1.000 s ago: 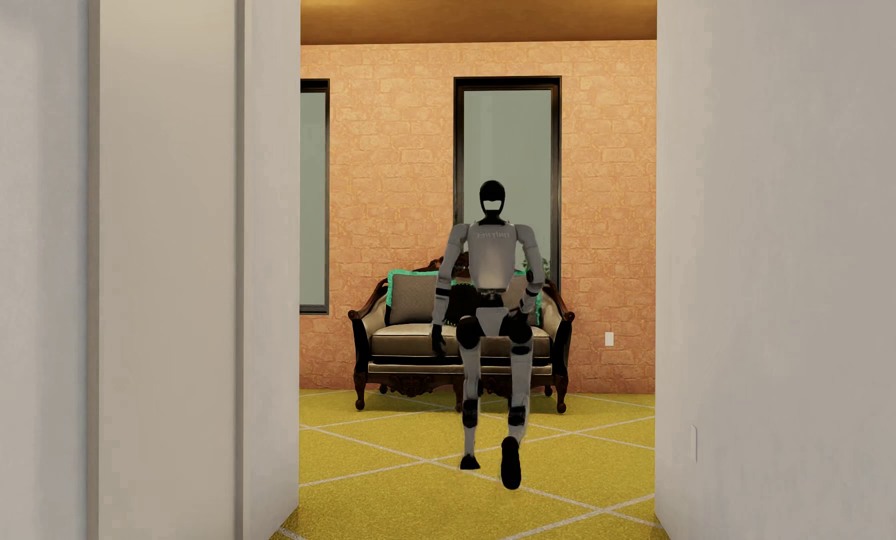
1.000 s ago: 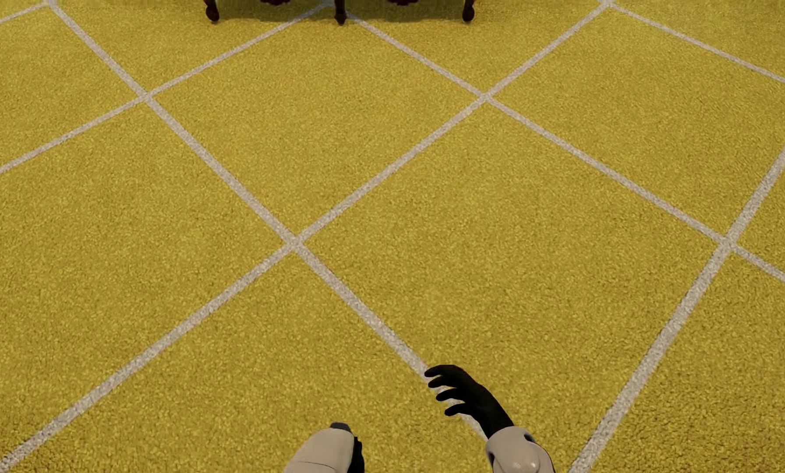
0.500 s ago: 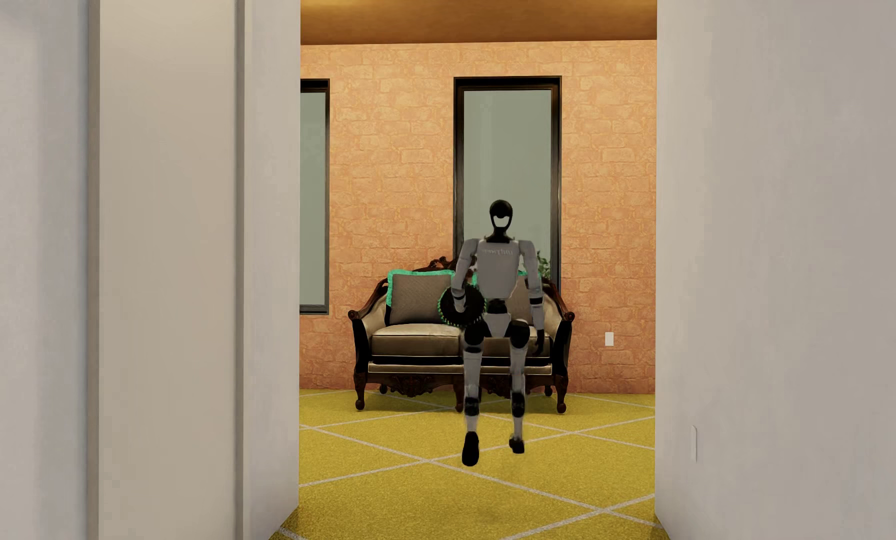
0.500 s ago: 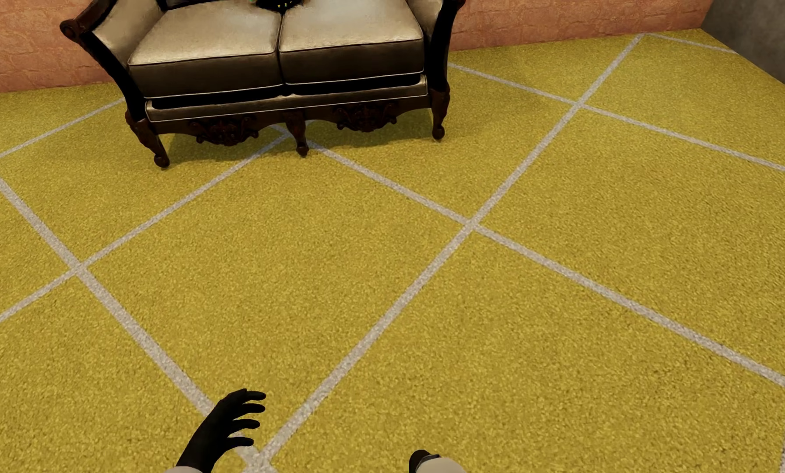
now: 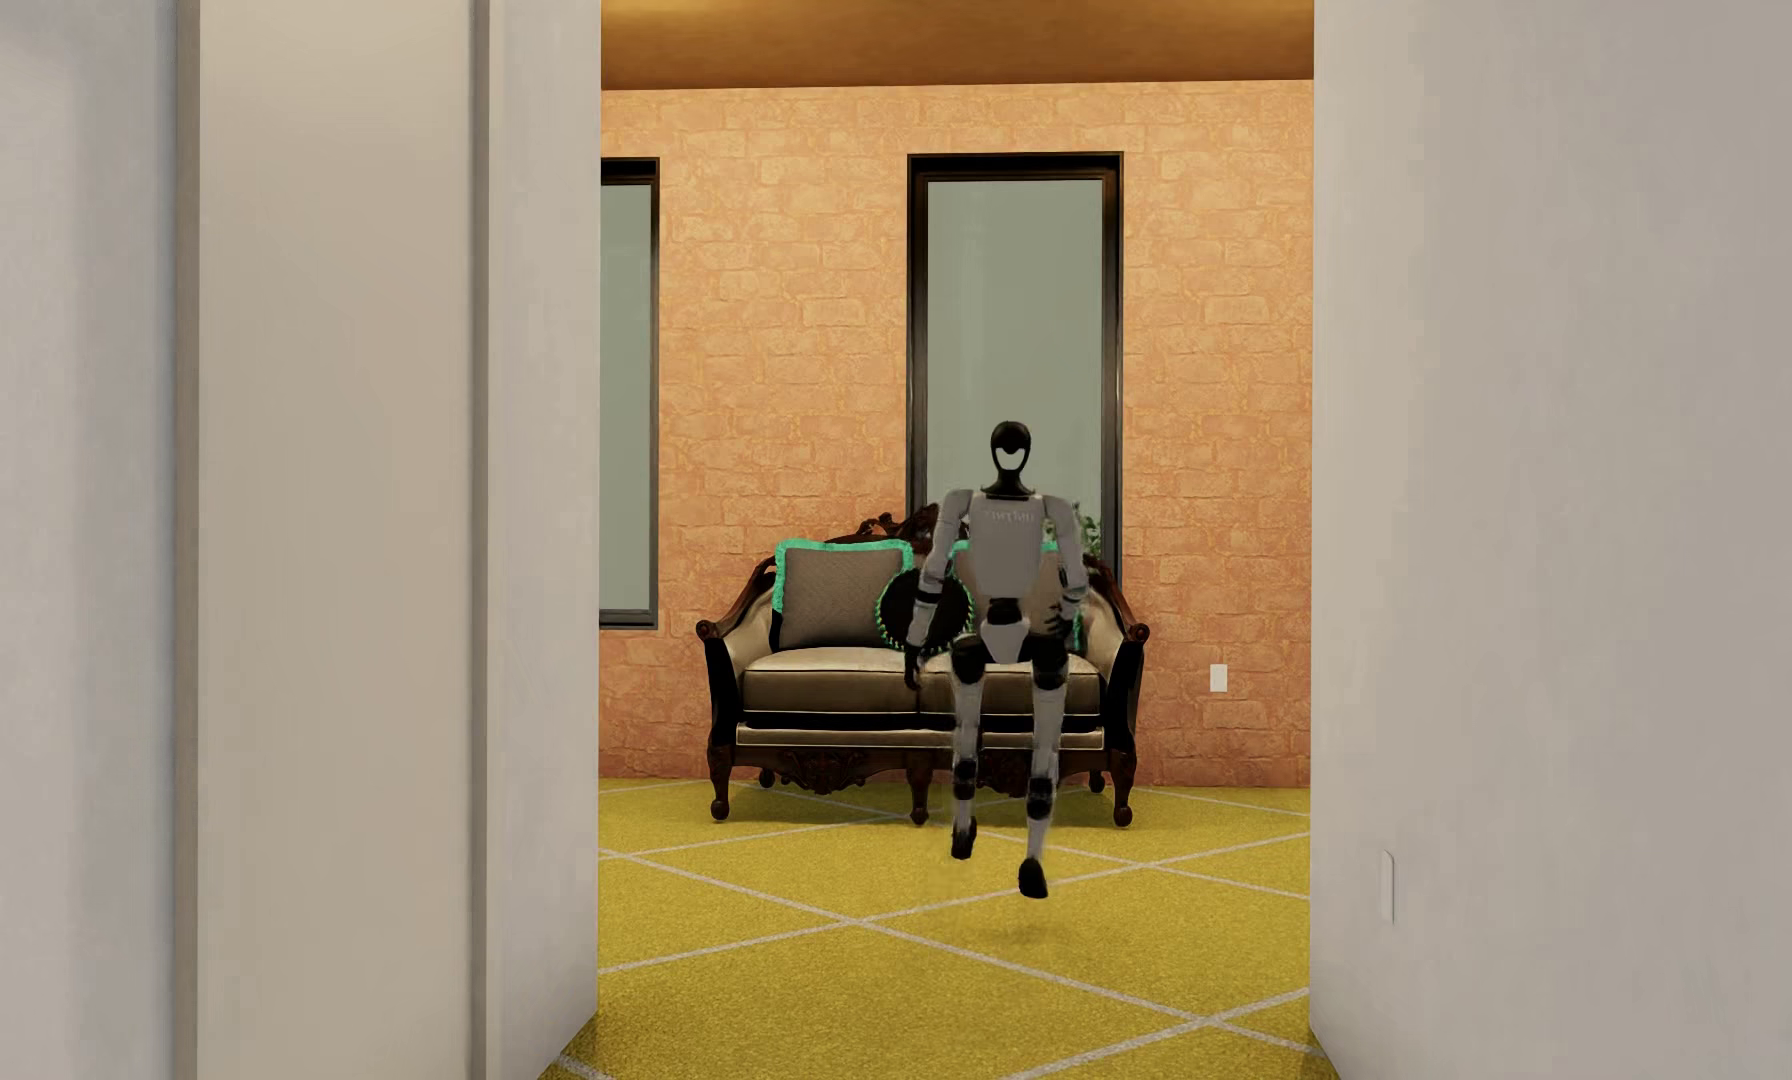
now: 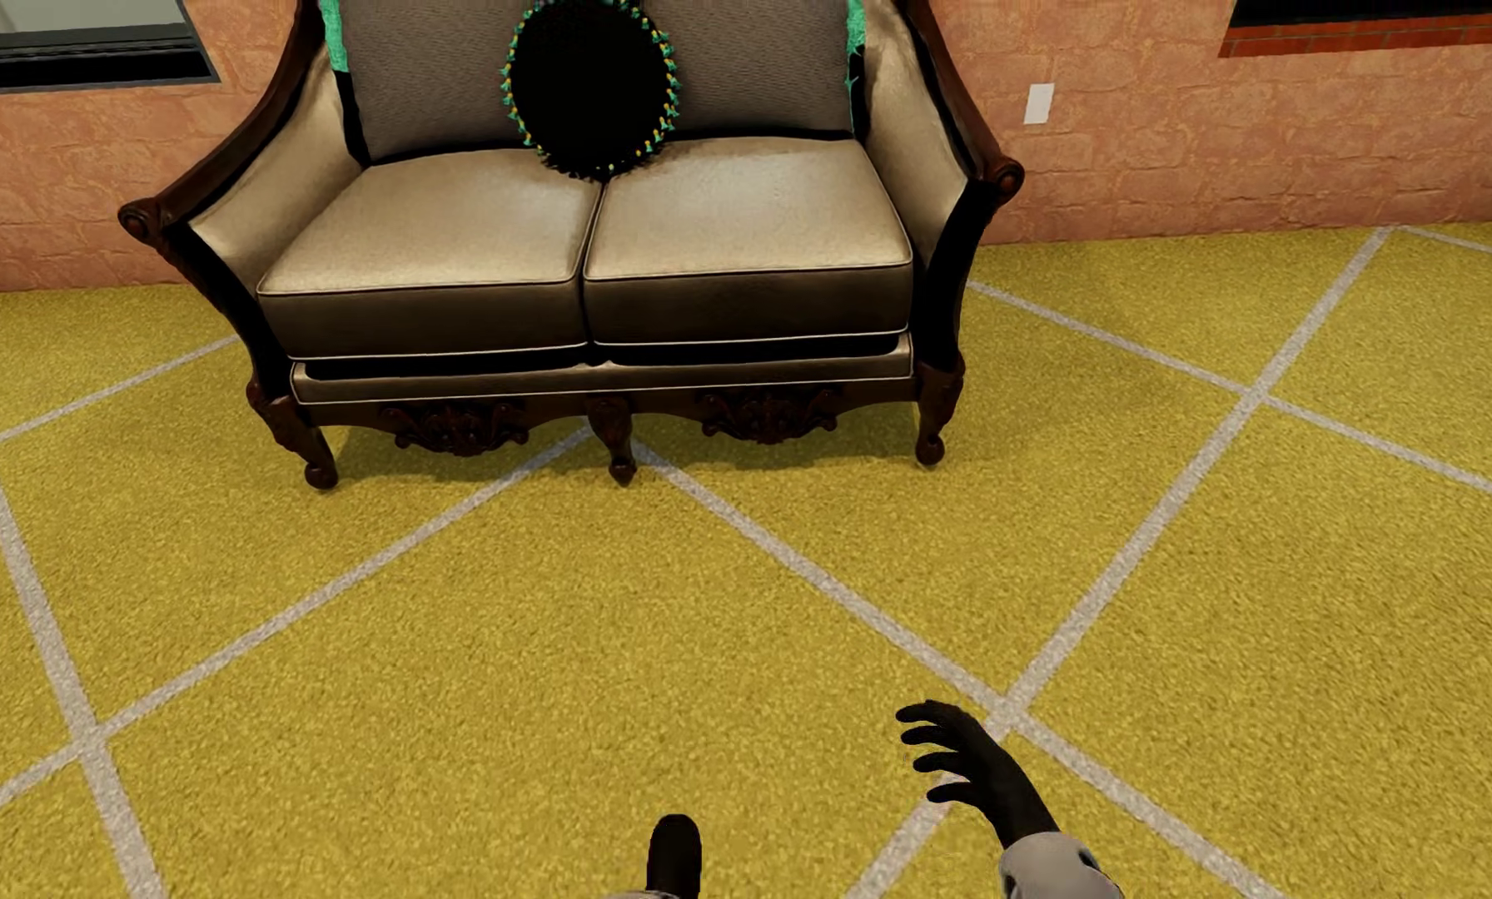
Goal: Walk towards the dark sofa
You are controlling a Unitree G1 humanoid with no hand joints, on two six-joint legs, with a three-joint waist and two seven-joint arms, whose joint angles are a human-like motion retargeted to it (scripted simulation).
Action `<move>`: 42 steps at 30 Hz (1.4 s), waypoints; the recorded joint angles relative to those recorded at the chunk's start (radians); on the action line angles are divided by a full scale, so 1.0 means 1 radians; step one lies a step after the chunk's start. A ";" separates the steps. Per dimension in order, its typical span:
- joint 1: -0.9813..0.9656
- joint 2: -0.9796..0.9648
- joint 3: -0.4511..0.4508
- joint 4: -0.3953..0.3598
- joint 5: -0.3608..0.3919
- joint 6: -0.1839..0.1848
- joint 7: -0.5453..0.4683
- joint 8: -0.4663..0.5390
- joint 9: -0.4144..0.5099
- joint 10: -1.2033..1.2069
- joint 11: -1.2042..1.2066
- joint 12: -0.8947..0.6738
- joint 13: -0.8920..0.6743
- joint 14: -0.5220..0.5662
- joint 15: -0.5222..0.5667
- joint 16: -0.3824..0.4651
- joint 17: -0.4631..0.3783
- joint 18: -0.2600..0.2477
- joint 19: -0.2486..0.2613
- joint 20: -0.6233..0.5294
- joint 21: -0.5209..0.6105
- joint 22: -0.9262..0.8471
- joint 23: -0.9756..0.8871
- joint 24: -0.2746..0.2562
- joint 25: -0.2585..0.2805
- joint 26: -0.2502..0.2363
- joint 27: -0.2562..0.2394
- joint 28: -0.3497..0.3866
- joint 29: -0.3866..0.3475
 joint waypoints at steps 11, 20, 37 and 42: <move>0.065 -0.259 0.061 -0.074 -0.126 -0.077 0.000 0.000 -0.039 0.478 0.569 -0.200 0.085 0.098 0.190 0.009 0.006 0.000 0.000 0.022 0.250 -0.390 0.380 0.000 0.000 0.000 0.000 0.000 0.000; 0.298 -0.422 -0.124 -0.111 -0.031 -0.071 0.000 0.000 -0.041 0.291 -0.140 -0.230 0.191 0.089 0.105 0.017 0.004 0.000 0.000 -0.033 0.104 -0.647 0.393 0.000 0.000 0.000 0.000 0.000 0.000; 0.584 -0.158 -0.106 -0.115 -0.023 -0.061 0.000 0.000 -0.058 0.000 -0.270 -0.137 0.114 -0.064 -0.060 0.010 0.003 0.000 0.000 -0.233 0.220 -0.209 0.292 0.000 0.000 0.000 0.000 0.000 0.000; 0.587 -0.155 -0.112 -0.120 -0.030 -0.063 0.000 0.000 -0.057 -0.007 -0.291 -0.178 0.119 -0.083 -0.044 0.005 0.002 0.000 0.000 -0.250 0.215 -0.283 0.374 0.000 0.000 0.000 0.000 0.000 0.000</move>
